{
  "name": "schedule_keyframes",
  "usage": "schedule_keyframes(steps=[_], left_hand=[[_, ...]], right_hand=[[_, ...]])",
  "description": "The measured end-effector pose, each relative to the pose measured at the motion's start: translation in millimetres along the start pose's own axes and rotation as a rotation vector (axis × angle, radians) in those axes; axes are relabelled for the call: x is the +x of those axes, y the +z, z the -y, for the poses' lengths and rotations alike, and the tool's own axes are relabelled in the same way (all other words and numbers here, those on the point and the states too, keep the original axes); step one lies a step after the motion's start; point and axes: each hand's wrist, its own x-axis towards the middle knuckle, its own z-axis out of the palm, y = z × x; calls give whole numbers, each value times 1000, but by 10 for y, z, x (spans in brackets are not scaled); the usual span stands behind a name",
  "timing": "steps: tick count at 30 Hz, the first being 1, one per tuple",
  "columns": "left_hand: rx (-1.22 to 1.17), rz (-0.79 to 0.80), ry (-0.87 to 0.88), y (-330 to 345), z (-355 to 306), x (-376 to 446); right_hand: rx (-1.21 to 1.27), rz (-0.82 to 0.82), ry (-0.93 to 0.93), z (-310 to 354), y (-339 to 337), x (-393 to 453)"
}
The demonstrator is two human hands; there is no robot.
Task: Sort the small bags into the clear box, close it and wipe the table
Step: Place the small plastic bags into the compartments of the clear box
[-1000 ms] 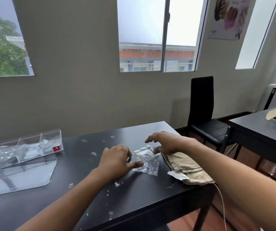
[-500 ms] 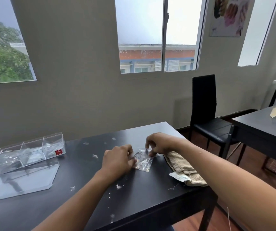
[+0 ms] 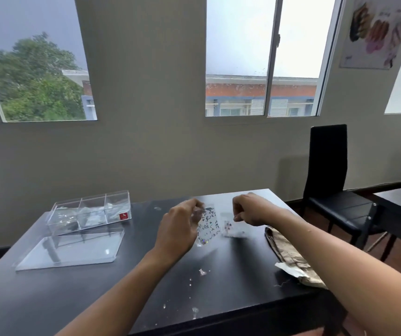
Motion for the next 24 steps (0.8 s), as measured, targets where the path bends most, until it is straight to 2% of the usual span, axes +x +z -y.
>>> schedule_keyframes(steps=[6, 13, 17, 24], left_hand=[[-100, -104, 3, -297, 213, 5], [43, -227, -70, -917, 743, -111], [134, -320, -160, -1314, 1164, -194], [121, -490, -260, -1811, 1752, -56]], right_hand=[[167, -221, -7, 470, -187, 161], [471, -363, -49, 1086, -298, 238], [594, -374, -82, 1316, -296, 272], [740, -303, -88, 1574, -53, 506]])
